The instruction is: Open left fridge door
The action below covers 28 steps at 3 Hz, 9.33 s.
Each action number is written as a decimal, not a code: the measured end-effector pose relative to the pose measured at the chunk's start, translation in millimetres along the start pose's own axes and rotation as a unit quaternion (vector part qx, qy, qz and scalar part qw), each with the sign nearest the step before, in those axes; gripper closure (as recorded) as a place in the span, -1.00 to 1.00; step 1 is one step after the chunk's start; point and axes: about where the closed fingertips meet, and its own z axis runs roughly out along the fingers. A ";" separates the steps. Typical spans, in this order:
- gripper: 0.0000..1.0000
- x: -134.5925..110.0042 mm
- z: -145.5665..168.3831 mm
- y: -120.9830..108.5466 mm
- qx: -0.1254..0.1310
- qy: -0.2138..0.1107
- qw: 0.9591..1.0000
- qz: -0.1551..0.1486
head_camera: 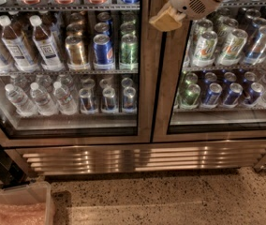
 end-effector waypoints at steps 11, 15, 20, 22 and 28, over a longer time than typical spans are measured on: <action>1.00 -7.5 -24.5 28.1 -0.013 -0.028 1.000 -0.002; 1.00 -10.7 -29.8 38.2 -0.028 -0.027 0.999 -0.010; 1.00 -11.9 -61.6 92.1 -0.058 -0.026 0.998 0.025; 0.62 -10.4 -68.7 100.9 -0.062 -0.023 0.997 0.031; 1.00 -16.9 -95.8 155.5 -0.149 -0.064 0.986 0.047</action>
Offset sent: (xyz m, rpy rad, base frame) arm -0.2153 -0.0402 -0.0112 0.2710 0.2782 -0.1638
